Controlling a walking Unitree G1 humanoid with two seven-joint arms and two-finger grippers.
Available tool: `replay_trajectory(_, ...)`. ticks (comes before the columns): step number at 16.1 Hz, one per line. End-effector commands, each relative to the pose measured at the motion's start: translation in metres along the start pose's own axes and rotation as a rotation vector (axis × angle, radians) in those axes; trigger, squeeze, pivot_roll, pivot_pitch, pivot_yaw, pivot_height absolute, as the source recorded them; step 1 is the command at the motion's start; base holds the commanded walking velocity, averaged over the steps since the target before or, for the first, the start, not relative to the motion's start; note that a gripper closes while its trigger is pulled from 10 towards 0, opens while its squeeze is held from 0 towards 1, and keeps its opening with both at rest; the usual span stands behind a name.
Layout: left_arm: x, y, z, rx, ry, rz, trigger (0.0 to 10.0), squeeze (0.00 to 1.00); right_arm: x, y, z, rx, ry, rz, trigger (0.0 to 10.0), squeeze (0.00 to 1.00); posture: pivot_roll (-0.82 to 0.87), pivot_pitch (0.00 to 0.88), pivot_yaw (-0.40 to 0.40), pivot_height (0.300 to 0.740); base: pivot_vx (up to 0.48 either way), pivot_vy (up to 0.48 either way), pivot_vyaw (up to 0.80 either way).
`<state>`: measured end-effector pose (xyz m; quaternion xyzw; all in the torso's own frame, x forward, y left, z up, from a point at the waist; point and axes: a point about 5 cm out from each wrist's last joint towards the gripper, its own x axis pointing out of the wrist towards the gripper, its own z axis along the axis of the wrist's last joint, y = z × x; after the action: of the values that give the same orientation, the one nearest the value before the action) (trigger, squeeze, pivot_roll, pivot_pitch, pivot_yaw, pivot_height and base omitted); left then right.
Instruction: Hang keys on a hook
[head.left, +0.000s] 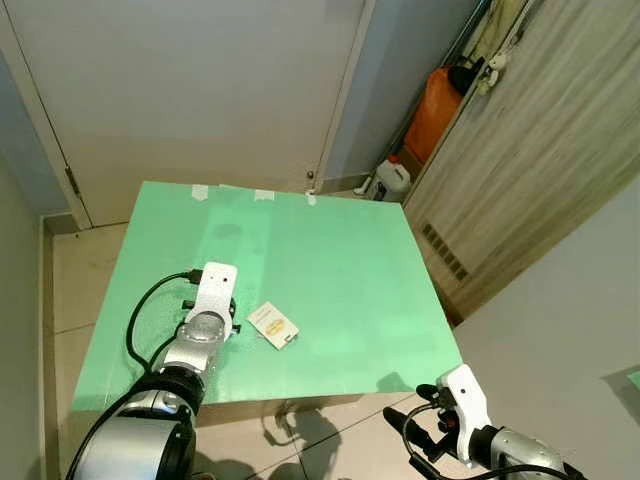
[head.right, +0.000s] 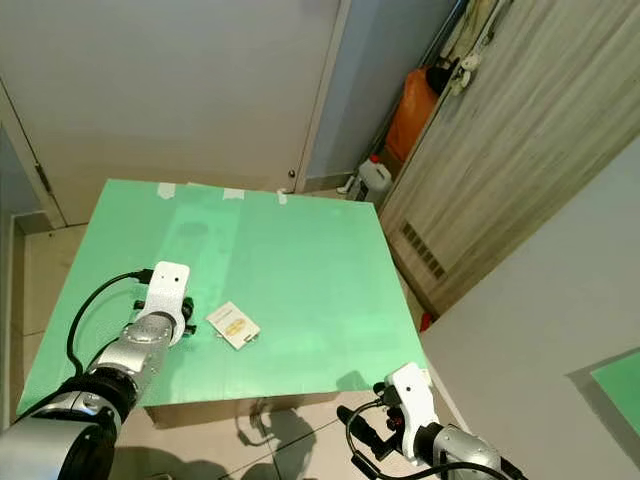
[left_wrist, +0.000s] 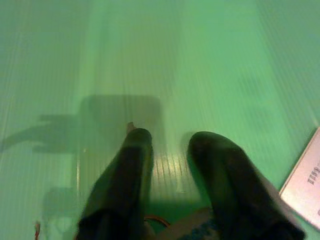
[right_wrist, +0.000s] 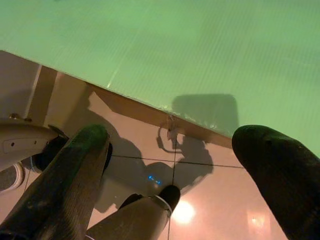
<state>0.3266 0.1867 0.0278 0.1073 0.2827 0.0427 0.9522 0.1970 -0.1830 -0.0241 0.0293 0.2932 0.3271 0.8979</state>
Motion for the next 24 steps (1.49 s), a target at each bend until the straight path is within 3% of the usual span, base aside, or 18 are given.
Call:
replay_trajectory(1, -0.002, -0.007, -0.007, -0.088, 0.0, -0.029, 0.0, 0.0, -0.009, -0.006, -0.004, 0.0, 0.013, -0.027, 10.0, 0.0, -0.13, 0.106, -0.211, 0.74, 0.0, 0.0, 0.0)
replay_trajectory(2, -0.003, -0.007, 0.004, -0.167, -0.088, -0.036, 0.0, 0.0, -0.011, -0.007, -0.001, -0.005, 0.005, -0.024, 10.0, 0.0, -0.13, 0.108, -0.211, 0.74, 0.0, 0.0, 0.0)
replay_trajectory(4, -0.008, -0.002, 0.027, -0.224, -0.264, -0.029, 0.0, 0.0, -0.013, -0.007, 0.006, -0.013, -0.008, -0.019, 10.0, 0.0, -0.12, 0.109, -0.211, 0.74, 0.0, 0.0, 0.0)
replay_trajectory(5, -0.011, 0.001, 0.032, -0.229, -0.288, -0.012, 0.0, 0.0, -0.014, -0.007, 0.008, -0.016, -0.011, -0.017, 10.0, 0.0, -0.12, 0.109, -0.21, 0.74, 0.0, 0.0, 0.0)
replay_trajectory(8, -0.018, 0.005, 0.044, -0.214, -0.35, -0.01, 0.0, 0.0, -0.014, -0.006, 0.01, -0.016, -0.014, -0.013, 10.0, 0.0, -0.11, 0.109, -0.207, 0.74, 0.0, 0.0, 0.0)
replay_trajectory(10, -0.02, 0.002, 0.04, -0.087, -0.311, -0.032, 0.0, 0.0, -0.014, -0.005, 0.011, -0.012, -0.01, -0.014, 10.0, 0.0, -0.1, 0.107, -0.205, 0.74, 0.0, 0.0, 0.0)
replay_trajectory(11, -0.02, -0.003, 0.036, 0.006, -0.27, -0.06, 1.0, 0.0, -0.014, -0.005, 0.011, -0.01, -0.008, -0.015, 10.0, 0.0, -0.1, 0.108, -0.204, 0.74, 0.0, 0.0, 0.0)
replay_trajectory(12, -0.021, -0.012, 0.026, 0.146, -0.186, -0.13, 10.0, 0.0, -0.014, -0.006, 0.011, -0.008, -0.008, -0.018, 10.0, 0.0, -0.1, 0.108, -0.203, 0.74, 0.0, 0.0, 0.0)
replay_trajectory(13, -0.021, -0.014, 0.02, 0.203, -0.137, -0.144, 10.0, 0.0, -0.013, -0.006, 0.011, -0.007, -0.008, -0.018, 10.0, 0.0, -0.1, 0.109, -0.201, 0.74, 0.0, 0.0, 0.0)
replay_trajectory(14, -0.022, -0.013, 0.013, 0.254, -0.086, -0.137, 10.0, 0.07, -0.013, -0.006, 0.012, -0.005, -0.007, -0.019, 10.0, 0.0, -0.1, 0.109, -0.2, 0.74, 0.0, 0.0, 0.0)
replay_trajectory(15, -0.022, -0.01, 0.011, 0.253, -0.073, -0.118, 10.0, 1.0, -0.012, -0.006, 0.012, -0.003, -0.006, -0.019, 10.0, 0.0, -0.1, 0.109, -0.2, 0.74, 0.0, 0.0, 0.0)
replay_trajectory(19, -0.019, 0.011, -0.001, 0.291, 0.008, -0.013, 10.0, 1.0, -0.007, -0.003, 0.01, 0.004, 0.002, -0.024, 10.0, 0.0, -0.11, 0.107, -0.191, 0.74, 0.0, 0.0, 0.0)
replay_trajectory(24, -0.023, 0.016, -0.002, 0.28, 0.009, 0.012, 10.0, 1.0, -0.005, -0.004, -0.003, 0.014, 0.028, -0.031, 10.0, 0.0, -0.1, 0.105, -0.191, 0.74, 0.0, 0.0, 0.0)
